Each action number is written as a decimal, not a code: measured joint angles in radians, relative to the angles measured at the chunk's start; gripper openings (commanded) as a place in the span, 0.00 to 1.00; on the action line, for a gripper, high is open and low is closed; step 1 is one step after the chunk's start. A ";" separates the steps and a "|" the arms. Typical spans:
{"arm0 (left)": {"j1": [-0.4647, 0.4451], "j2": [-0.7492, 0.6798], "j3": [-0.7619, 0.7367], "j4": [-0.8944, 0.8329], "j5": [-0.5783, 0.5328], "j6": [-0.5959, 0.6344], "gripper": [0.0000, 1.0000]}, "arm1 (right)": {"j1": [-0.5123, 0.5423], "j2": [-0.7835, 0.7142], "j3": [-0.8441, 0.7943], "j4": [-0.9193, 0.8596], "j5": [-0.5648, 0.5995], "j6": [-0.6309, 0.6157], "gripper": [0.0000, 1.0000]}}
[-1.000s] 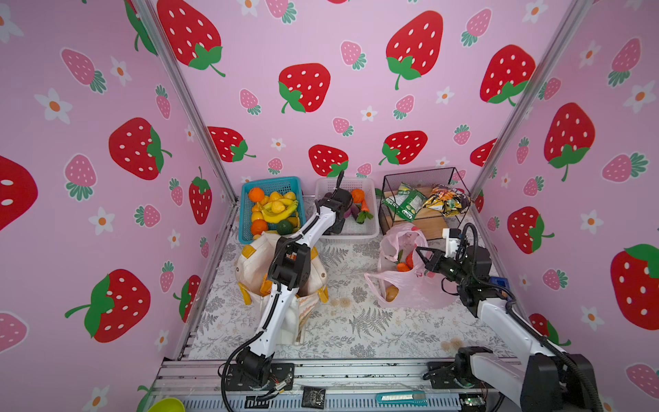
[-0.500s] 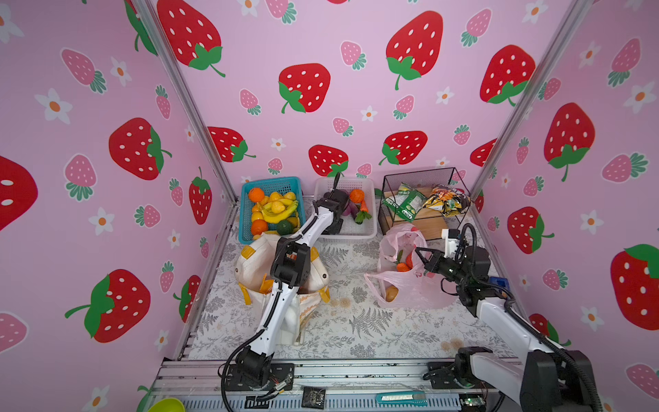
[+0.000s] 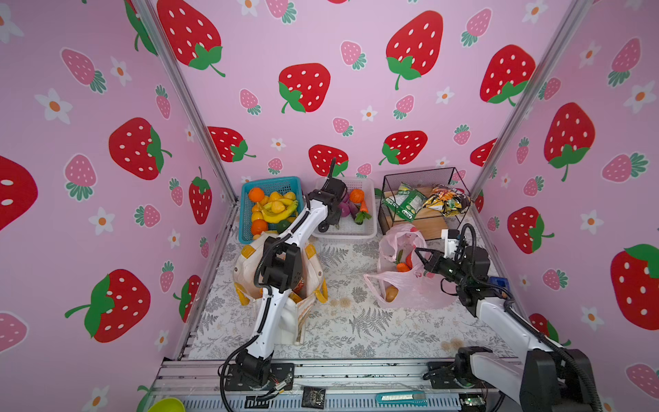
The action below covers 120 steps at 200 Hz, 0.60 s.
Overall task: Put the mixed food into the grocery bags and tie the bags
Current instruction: 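Grasp the dark eggplant in the basket with the left gripper, then lift the eggplant and carry it toward the pink bag with the left gripper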
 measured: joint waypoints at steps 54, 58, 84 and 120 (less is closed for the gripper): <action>-0.020 -0.209 -0.161 0.084 0.026 -0.013 0.16 | 0.000 0.000 -0.002 -0.001 0.000 0.002 0.00; -0.020 -0.224 -0.181 0.092 0.036 -0.015 0.16 | 0.000 -0.001 -0.002 -0.001 0.000 0.002 0.00; -0.032 -0.354 -0.372 0.190 0.135 -0.043 0.15 | 0.000 -0.008 -0.002 -0.006 0.000 0.004 0.00; -0.113 -0.647 -0.755 0.392 0.277 -0.089 0.15 | 0.000 -0.022 -0.002 -0.017 0.007 0.003 0.00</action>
